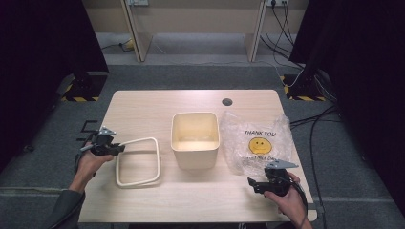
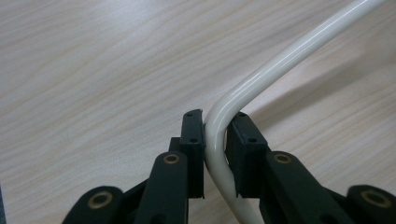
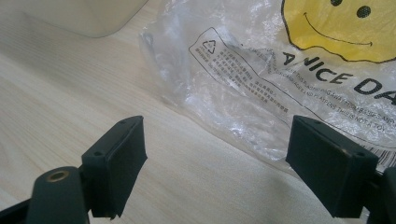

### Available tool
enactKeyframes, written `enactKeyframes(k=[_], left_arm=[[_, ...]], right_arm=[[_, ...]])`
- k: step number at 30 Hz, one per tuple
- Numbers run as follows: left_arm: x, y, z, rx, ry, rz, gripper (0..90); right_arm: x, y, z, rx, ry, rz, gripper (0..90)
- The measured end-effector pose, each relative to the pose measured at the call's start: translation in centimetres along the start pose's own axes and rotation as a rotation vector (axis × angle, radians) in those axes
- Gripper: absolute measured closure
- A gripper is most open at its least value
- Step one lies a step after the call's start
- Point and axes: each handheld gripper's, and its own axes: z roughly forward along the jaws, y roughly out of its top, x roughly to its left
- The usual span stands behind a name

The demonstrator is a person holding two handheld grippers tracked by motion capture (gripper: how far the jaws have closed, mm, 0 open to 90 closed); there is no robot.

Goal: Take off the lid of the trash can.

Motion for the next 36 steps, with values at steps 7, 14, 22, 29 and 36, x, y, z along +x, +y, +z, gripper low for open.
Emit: enactKeyframes(k=[7, 14, 22, 29, 36], left_arm=[[-0.6, -0.2, 0.9, 0.008, 0.000, 0.035, 75.0], [-1.1, -0.3, 1.7, 0.020, -0.007, 0.038, 72.0], [-1.2, -0.5, 1.7, 0.012, -0.010, 0.018, 62.7], [-1.9, -0.2, -0.2, -0.021, -0.021, -0.011, 49.5], [-3.7, -0.5, -2.1, -0.081, -0.048, -0.101, 32.6]], right_arm=[[0.0, 0.0, 0.0, 0.002, 0.001, -0.001, 19.8], [0.0, 0.0, 0.0, 0.003, 0.001, -0.001, 19.8], [0.0, 0.0, 0.0, 0.002, 0.002, 0.000, 19.8], [0.0, 0.0, 0.0, -0.005, -0.001, 0.005, 19.8], [0.0, 0.2, -0.3, -0.023, -0.002, 0.005, 19.8]])
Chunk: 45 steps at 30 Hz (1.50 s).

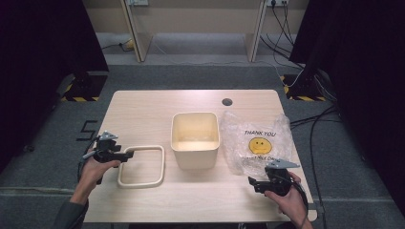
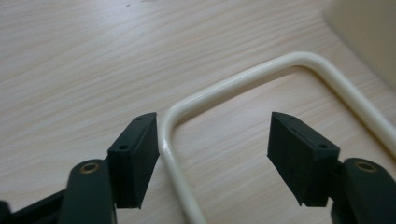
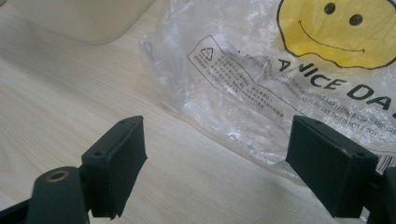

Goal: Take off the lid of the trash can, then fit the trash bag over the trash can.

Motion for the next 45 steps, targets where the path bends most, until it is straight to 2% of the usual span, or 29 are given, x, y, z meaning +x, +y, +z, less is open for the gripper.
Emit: enactKeyframes(k=[2, 4, 9, 12, 16, 18, 21, 23, 24, 25, 30, 36, 45], left_arm=[[-0.6, -0.1, -0.5, -0.021, -0.018, -0.029, 29.9], [-1.3, -0.2, -0.9, -0.033, -0.030, -0.039, 27.6], [-3.3, -0.9, -1.8, -0.075, -0.074, -0.067, 18.8], [-3.9, -1.3, -2.0, -0.096, -0.093, -0.083, 16.7], [-5.4, -2.4, -2.4, -0.140, -0.132, -0.101, 16.2], [-5.7, -2.6, -2.4, -0.143, -0.144, -0.105, 16.2], [-6.8, -3.4, -2.2, -0.142, -0.164, -0.089, 16.1], [-7.6, -3.8, -2.2, -0.142, -0.163, -0.045, 16.1], [-7.9, -3.9, -2.3, -0.144, -0.161, -0.035, 16.1], [-8.6, -4.3, -2.3, -0.151, -0.178, -0.026, 16.1], [-9.9, -5.4, -1.9, -0.140, -0.186, 0.008, 16.1], [-10.1, -6.2, -1.4, -0.120, -0.199, 0.011, 16.1], [-10.3, -6.5, -1.4, -0.121, -0.178, 0.022, 16.1]], right_arm=[[0.0, 0.0, -0.1, -0.010, 0.000, 0.003, 19.8], [-0.1, 0.1, -0.2, -0.018, 0.014, 0.015, 19.8], [-0.3, 0.1, -0.3, -0.030, 0.010, 0.023, 19.7], [-0.4, 0.1, -0.3, -0.038, 0.008, 0.031, 19.7], [-0.7, 0.1, -0.4, -0.053, 0.002, 0.047, 19.5], [-0.8, 0.0, -0.4, -0.057, 0.000, 0.049, 19.5], [-0.9, 0.0, -0.4, -0.066, -0.004, 0.061, 19.4], [-1.1, 0.0, -0.5, -0.071, -0.011, 0.066, 19.3], [-1.1, 0.0, -0.5, -0.071, -0.011, 0.066, 19.3], [-1.1, 0.0, -0.5, -0.072, -0.011, 0.069, 19.3], [-1.1, -0.1, -0.4, -0.070, -0.013, 0.070, 19.3], [-1.1, -0.1, -0.4, -0.069, -0.014, 0.069, 19.1], [-1.2, 0.2, -0.2, -0.081, -0.031, 0.077, 18.5]])
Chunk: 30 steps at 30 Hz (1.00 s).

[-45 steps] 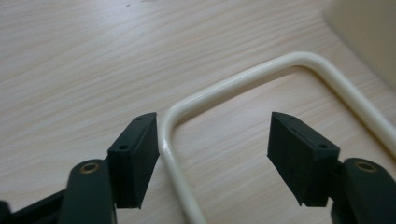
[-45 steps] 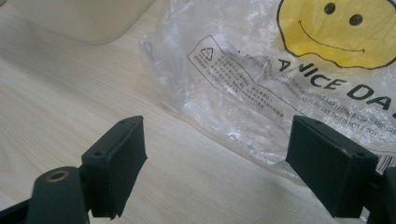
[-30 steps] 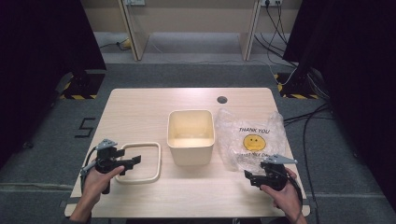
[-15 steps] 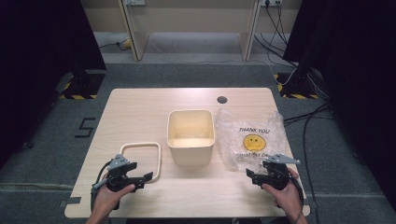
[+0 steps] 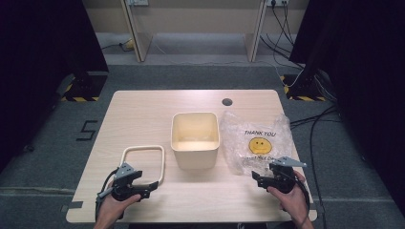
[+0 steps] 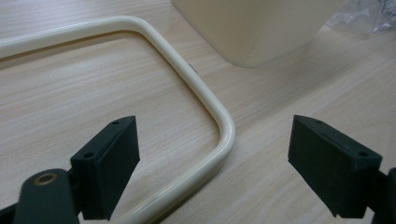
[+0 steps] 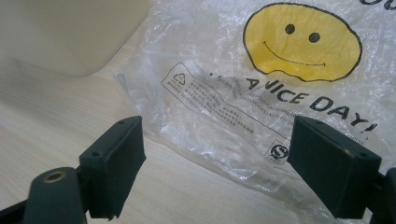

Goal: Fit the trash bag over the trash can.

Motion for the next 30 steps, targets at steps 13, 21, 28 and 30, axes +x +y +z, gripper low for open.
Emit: enactKeyframes(k=[13, 21, 28, 30], left_arm=[[-0.1, -0.1, 0.0, 0.002, 0.003, 0.014, 16.2], [0.0, -0.3, 0.1, 0.017, 0.002, 0.011, 16.2], [0.1, -0.3, 0.3, 0.030, 0.001, 0.014, 16.2], [0.1, -0.3, 0.3, 0.024, 0.000, 0.011, 16.2]], right_arm=[[-0.2, 0.9, 0.5, -0.030, -0.024, 0.012, 16.3], [-1.0, 2.4, 1.4, -0.044, -0.060, 0.006, 16.1], [-2.6, 4.5, 3.2, -0.025, -0.119, 0.039, 16.1], [-2.7, 5.1, 3.8, -0.017, -0.123, 0.044, 16.1]])
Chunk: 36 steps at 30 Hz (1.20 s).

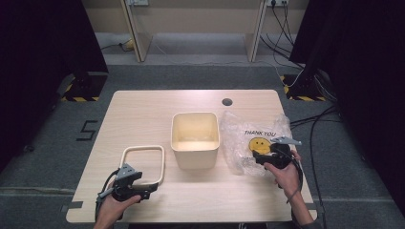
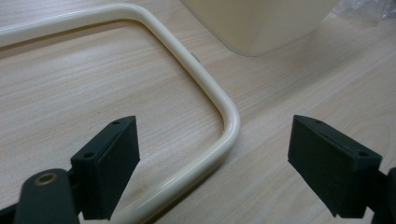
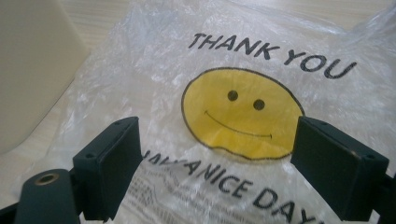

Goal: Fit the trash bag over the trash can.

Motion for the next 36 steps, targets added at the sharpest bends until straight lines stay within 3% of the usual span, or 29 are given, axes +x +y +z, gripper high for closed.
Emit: enactKeyframes(k=[11, 14, 20, 24, 27, 28, 29, 31, 32, 36], left_arm=[[-0.1, -0.1, 0.2, 0.017, -0.003, 0.011, 16.2], [-0.1, -0.1, 0.2, 0.019, 0.001, 0.016, 16.2], [0.0, -0.1, 0.1, 0.017, 0.005, 0.016, 16.3], [0.0, 0.0, 0.0, 0.006, 0.004, 0.016, 16.3], [0.0, -0.1, 0.1, 0.016, 0.003, 0.019, 16.3], [0.0, -0.1, 0.1, 0.016, 0.003, 0.019, 16.3], [0.0, 0.0, 0.1, 0.010, 0.004, 0.018, 16.3], [0.0, -0.1, 0.1, 0.012, 0.001, 0.018, 16.4], [0.0, -0.1, 0.1, 0.015, 0.003, 0.021, 16.4], [0.0, -0.1, 0.1, 0.007, 0.004, 0.016, 16.7]], right_arm=[[0.0, 1.7, 3.7, 0.088, -0.061, -0.005, 16.1], [0.0, 2.1, 4.8, 0.114, -0.107, -0.020, 16.1], [-0.2, 2.0, 6.7, 0.165, -0.121, -0.031, 15.7], [-0.3, 1.9, 6.8, 0.159, -0.111, -0.040, 15.4], [-0.3, 1.7, 6.6, 0.140, -0.089, -0.063, 27.1], [-0.3, 1.7, 6.5, 0.121, -0.075, -0.072, 41.8], [-0.3, 1.7, 6.5, 0.121, -0.075, -0.072, 41.8], [-0.3, 1.6, 6.3, 0.101, -0.065, -0.082, 51.6], [-0.4, 1.5, 6.3, 0.093, -0.051, -0.086, 62.2], [-0.5, 1.4, 6.2, 0.079, -0.032, -0.079, 72.1]])
